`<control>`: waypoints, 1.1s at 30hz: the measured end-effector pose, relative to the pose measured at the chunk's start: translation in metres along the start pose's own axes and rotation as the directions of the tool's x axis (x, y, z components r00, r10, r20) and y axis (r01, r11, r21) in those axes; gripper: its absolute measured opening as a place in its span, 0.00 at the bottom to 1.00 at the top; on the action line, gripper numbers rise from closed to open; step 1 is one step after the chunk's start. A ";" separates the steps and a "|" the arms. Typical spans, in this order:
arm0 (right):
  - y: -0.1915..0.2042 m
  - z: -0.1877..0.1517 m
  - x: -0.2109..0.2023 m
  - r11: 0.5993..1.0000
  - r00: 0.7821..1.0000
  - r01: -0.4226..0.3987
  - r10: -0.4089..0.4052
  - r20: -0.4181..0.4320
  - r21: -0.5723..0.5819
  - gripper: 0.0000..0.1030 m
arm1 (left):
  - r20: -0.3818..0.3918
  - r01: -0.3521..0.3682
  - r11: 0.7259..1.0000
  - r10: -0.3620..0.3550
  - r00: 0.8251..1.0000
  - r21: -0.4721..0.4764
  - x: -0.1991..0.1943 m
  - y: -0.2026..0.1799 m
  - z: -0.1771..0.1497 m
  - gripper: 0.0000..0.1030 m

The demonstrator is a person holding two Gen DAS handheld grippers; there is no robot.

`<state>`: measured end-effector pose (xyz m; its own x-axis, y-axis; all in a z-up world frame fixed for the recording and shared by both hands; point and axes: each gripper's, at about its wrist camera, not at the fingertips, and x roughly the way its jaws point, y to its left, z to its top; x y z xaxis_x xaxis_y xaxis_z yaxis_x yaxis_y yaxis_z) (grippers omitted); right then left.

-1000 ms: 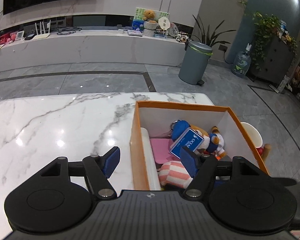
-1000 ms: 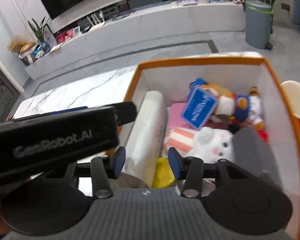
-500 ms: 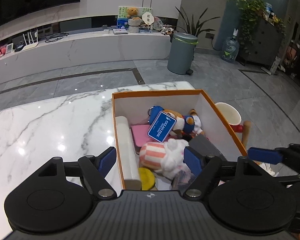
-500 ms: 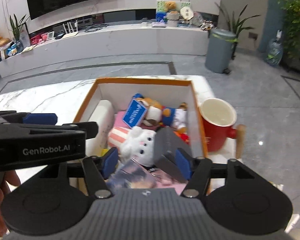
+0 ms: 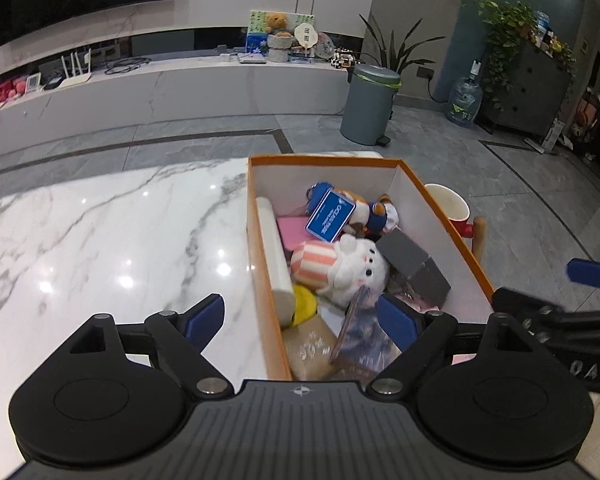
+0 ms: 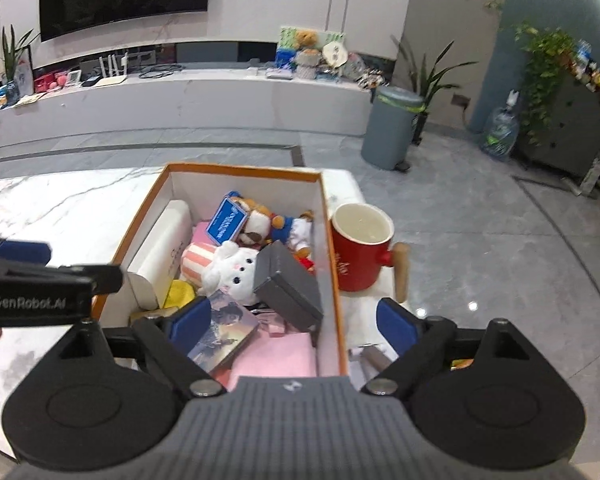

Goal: Organize objects

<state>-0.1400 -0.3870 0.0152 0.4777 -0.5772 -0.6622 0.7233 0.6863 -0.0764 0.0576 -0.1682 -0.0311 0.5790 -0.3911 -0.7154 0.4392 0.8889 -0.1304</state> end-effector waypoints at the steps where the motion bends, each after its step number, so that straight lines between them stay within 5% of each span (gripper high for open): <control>1: 0.000 -0.001 -0.004 1.000 1.000 0.008 -0.008 0.005 0.001 0.88 | 0.001 0.001 1.000 -0.001 1.000 -0.008 -0.002 0.002 -0.004 0.98; 8: 0.001 -0.006 -0.029 0.999 0.998 0.028 -0.030 0.048 0.038 0.95 | -0.035 -0.069 0.998 0.068 0.997 -0.010 -0.010 0.006 -0.023 0.98; 33: 0.037 -0.024 -0.050 1.000 0.999 0.008 -0.009 0.042 0.025 0.98 | -0.022 -0.039 0.999 0.038 0.999 -0.015 -0.031 0.002 -0.051 0.98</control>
<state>-0.1487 -0.3221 0.0277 0.4920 -0.6012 -0.6296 0.7390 0.6708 -0.0630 0.0057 -0.1419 -0.0438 0.5802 -0.3513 -0.7348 0.4065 0.9067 -0.1126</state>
